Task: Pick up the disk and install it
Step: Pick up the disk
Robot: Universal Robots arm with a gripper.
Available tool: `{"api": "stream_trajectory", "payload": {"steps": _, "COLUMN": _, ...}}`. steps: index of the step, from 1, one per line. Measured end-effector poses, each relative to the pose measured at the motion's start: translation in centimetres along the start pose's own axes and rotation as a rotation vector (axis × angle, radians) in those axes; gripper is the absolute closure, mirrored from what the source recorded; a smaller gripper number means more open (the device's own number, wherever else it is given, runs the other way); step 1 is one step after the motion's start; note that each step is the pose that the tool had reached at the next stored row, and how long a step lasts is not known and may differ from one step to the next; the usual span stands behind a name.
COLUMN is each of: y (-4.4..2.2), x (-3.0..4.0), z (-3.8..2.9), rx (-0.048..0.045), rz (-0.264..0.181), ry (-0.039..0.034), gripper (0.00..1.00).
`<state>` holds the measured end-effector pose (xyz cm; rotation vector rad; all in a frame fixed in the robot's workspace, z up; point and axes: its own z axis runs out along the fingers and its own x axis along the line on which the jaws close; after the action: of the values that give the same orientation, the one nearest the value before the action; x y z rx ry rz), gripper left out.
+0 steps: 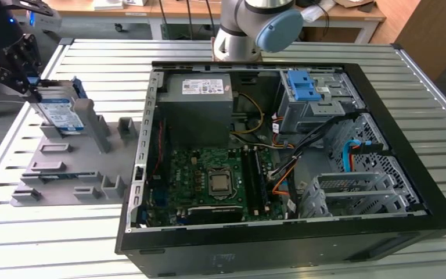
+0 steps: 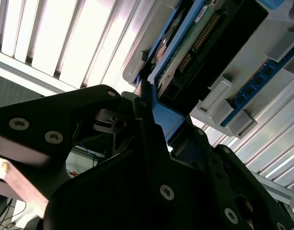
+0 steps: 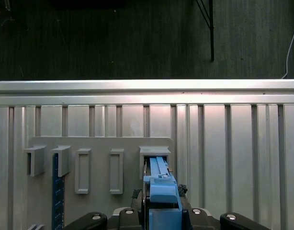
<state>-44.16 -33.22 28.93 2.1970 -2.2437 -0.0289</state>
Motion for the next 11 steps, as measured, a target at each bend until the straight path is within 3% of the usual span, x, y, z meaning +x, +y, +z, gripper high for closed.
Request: {"api": "stream_trajectory", "payload": {"steps": 11, "y": 0.01, "x": -0.01, "z": -0.86, "rx": 0.0001, "rz": 0.0, "ry": -0.0001, "gripper": 0.64}}
